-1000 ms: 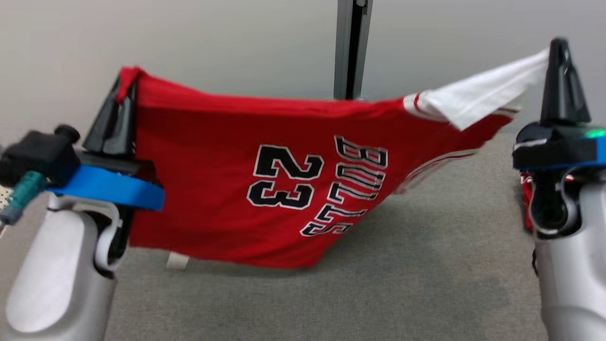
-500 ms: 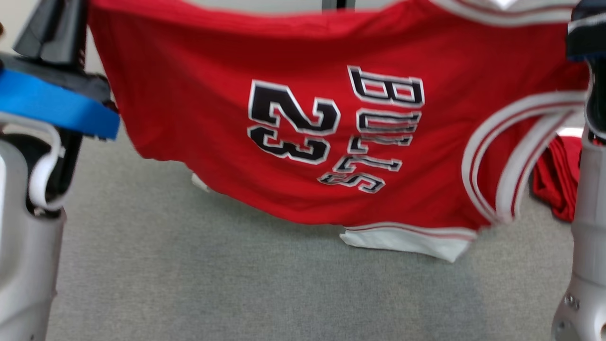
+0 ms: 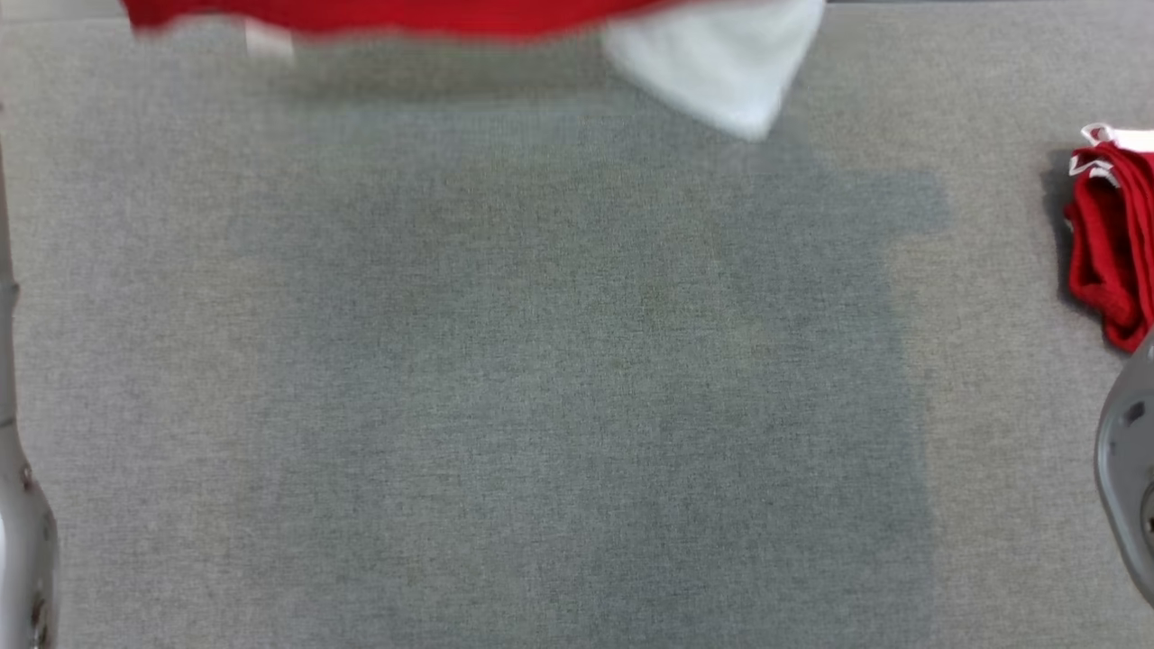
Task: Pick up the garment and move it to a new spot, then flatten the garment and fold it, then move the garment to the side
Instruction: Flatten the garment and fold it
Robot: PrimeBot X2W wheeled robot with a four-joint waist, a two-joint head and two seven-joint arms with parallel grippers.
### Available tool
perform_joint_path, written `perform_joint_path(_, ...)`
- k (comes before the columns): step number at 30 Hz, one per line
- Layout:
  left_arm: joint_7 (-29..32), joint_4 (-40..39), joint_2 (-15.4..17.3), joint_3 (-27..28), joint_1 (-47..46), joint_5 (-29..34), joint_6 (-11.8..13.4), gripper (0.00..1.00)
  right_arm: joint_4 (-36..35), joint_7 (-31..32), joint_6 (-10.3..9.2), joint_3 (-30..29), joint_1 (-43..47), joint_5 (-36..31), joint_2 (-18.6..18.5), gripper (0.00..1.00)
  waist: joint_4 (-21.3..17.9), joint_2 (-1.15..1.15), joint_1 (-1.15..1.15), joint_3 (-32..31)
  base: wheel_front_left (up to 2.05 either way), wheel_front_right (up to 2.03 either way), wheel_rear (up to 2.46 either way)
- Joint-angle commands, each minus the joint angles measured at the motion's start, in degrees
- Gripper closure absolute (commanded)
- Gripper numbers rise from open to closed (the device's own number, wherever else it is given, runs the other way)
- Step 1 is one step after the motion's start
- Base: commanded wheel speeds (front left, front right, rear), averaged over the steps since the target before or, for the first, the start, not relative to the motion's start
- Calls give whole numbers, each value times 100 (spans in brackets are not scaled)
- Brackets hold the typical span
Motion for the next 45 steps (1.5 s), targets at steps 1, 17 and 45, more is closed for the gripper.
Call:
perform_joint_path(1,-199,195,-29,71,-88,-36,-7,100,66,-91,0,-81,-66,9,-31,100,13,0,-2,84,0,0,0)
perform_joint_path(17,-507,1066,-815,915,3650,-328,-89,100,-701,-189,-4,-183,4454,1321,162,100,-53,0,-2,-194,0,0,0)
perform_joint_path(45,-511,7,-1650,1246,7691,-151,-95,100,-1315,-191,-4,147,9313,2192,305,100,57,0,-2,-2142,0,0,0)
